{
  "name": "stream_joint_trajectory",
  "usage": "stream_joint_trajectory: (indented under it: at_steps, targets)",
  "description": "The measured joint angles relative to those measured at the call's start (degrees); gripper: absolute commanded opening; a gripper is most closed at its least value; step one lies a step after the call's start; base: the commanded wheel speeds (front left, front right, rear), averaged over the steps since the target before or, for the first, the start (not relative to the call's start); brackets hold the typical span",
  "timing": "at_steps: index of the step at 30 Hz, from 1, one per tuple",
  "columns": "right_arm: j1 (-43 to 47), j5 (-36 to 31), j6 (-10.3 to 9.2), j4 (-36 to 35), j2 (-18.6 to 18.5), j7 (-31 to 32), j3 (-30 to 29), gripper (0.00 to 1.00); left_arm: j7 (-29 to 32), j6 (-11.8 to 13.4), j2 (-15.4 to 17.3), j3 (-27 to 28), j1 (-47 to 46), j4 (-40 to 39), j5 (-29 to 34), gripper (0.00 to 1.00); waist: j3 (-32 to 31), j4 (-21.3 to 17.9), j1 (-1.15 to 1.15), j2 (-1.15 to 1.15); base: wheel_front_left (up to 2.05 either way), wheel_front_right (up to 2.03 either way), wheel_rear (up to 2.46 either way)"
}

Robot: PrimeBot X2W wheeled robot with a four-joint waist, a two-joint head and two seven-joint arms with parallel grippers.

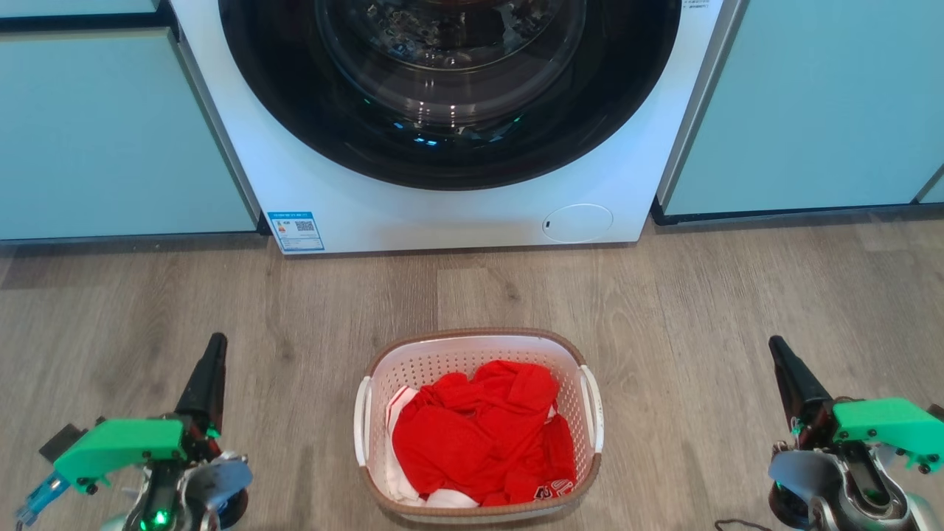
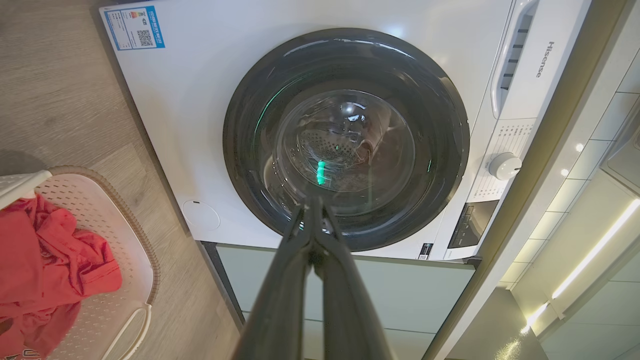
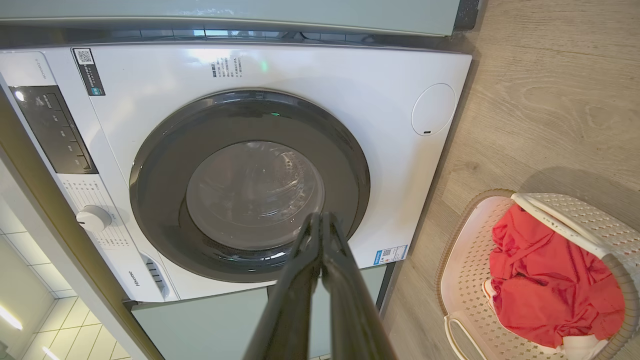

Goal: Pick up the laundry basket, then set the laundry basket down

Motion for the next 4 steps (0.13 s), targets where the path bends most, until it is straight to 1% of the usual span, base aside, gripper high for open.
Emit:
stream_joint_trajectory:
  at_steps: [4]
  targets:
    - [0.00,-0.08,0.00,0.00,0.02,0.01,-0.08,0.00,0.00,0.00,-0.01,0.19,0.00,0.00,0.00,0.00,0.00,0.00,0.00,0.00,0.00,0.00,0.00]
